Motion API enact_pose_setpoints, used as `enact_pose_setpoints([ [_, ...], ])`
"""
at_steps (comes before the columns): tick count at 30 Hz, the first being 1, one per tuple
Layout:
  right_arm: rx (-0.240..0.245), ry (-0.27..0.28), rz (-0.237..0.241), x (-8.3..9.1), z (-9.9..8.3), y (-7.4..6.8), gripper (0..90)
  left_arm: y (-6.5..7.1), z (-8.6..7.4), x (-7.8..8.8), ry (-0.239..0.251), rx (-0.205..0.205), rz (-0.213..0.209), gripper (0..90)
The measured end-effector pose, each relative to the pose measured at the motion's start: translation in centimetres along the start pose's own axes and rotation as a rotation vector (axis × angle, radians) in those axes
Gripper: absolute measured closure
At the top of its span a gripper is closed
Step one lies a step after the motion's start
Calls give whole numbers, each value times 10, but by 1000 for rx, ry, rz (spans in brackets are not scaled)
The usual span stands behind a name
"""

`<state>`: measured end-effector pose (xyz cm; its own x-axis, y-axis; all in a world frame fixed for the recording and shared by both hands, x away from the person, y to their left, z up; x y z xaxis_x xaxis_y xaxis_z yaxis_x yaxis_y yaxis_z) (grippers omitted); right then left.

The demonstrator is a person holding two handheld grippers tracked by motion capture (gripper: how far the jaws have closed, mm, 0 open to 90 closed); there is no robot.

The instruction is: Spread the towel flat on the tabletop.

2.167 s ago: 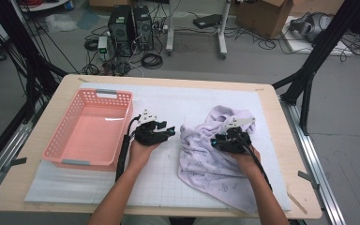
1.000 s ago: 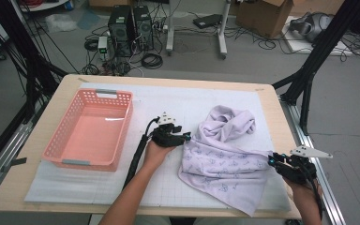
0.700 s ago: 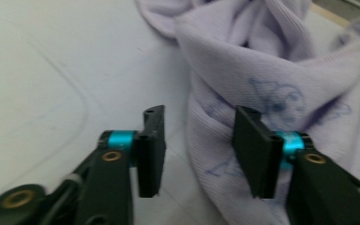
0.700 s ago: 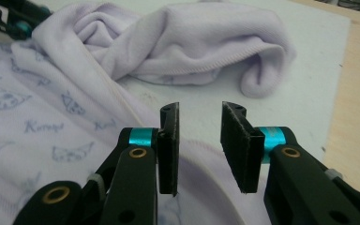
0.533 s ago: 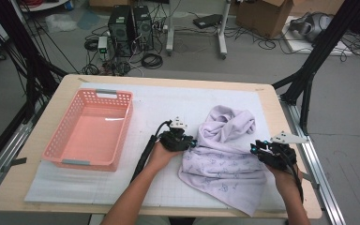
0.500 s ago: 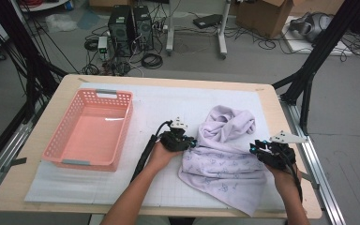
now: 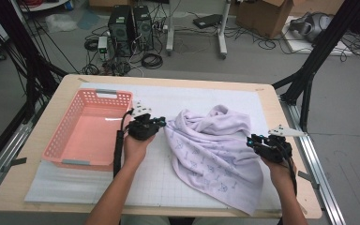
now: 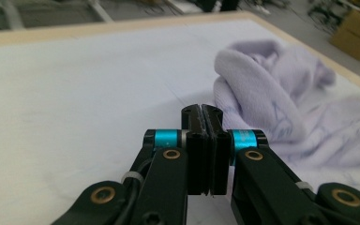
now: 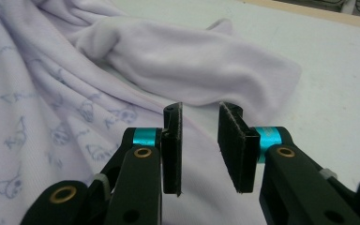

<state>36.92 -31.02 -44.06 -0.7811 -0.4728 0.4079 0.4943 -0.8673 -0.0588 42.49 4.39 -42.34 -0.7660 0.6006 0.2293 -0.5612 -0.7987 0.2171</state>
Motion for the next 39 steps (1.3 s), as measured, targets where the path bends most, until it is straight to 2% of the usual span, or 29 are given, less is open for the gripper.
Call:
enact_pose_setpoints([
  [3, -3, 7, 4, -10, 7, -2, 696, -4, 9, 13, 47, 16, 0, 882],
  [6, 1, -1, 9, -23, 17, -6, 661, -2, 7, 17, 43, 5, -20, 882],
  [9, 10, -39, 7, -45, 27, -7, 580, 2, 0, 15, 32, 8, -43, 882],
  [12, 12, -79, -4, -69, 37, -4, 542, 7, -8, 13, 18, 21, -68, 882],
  [15, -11, -101, -15, -90, 52, 0, 534, 13, -16, 12, 2, 19, -100, 881],
  [19, 30, -157, -2, -120, 63, -8, 542, 23, -30, 12, -13, 22, -142, 881],
  [21, 48, -188, 10, -135, 64, -15, 560, 27, -36, 12, -34, 7, -166, 881],
  [22, 59, -196, 19, -143, 64, -19, 566, 29, -38, 12, -24, 6, -181, 881],
  [24, 65, -233, 20, -161, 61, -28, 540, 31, -43, 13, -38, -6, -199, 881],
  [27, 99, -300, -59, -187, 47, -31, 483, 32, -49, 14, -63, -10, -212, 881],
  [28, 106, -328, -80, -193, 41, -31, 488, 34, -50, 14, -66, -18, -215, 881],
  [29, 119, -355, -92, -199, 35, -31, 530, 35, -49, 15, -63, -20, -217, 881],
  [30, 132, -356, -96, -202, 32, -32, 598, 37, -48, 15, -59, -20, -224, 881],
  [31, 136, -349, -89, -201, 34, -34, 750, 38, -47, 15, -56, -22, -230, 881],
  [32, 171, -347, -71, -199, 37, -36, 808, 40, -48, 15, -59, -23, -236, 881],
  [33, 192, -346, -45, -196, 40, -38, 829, 41, -48, 15, -63, -27, -245, 881],
  [35, 197, -310, -22, -186, 50, -37, 835, 44, -49, 14, -57, -22, -260, 879],
  [37, 157, -227, -11, -170, 65, -30, 835, 49, -48, 13, -48, -15, -274, 876],
  [39, 126, -129, -6, -149, 80, -19, 835, 53, -49, 11, -51, -22, -265, 867],
])
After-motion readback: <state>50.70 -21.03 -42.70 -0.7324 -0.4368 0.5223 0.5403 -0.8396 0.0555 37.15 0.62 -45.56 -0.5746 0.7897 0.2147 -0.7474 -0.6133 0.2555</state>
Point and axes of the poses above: each handheld gripper's, and its own axes: x roughly backward along the jaws, z roughly out of its top, y roughly to its right, the point moved 8 cm from there along -x, roughly forward along the jaws, and after that the axes turned 9 degrees about y, right-handed, at the moved point
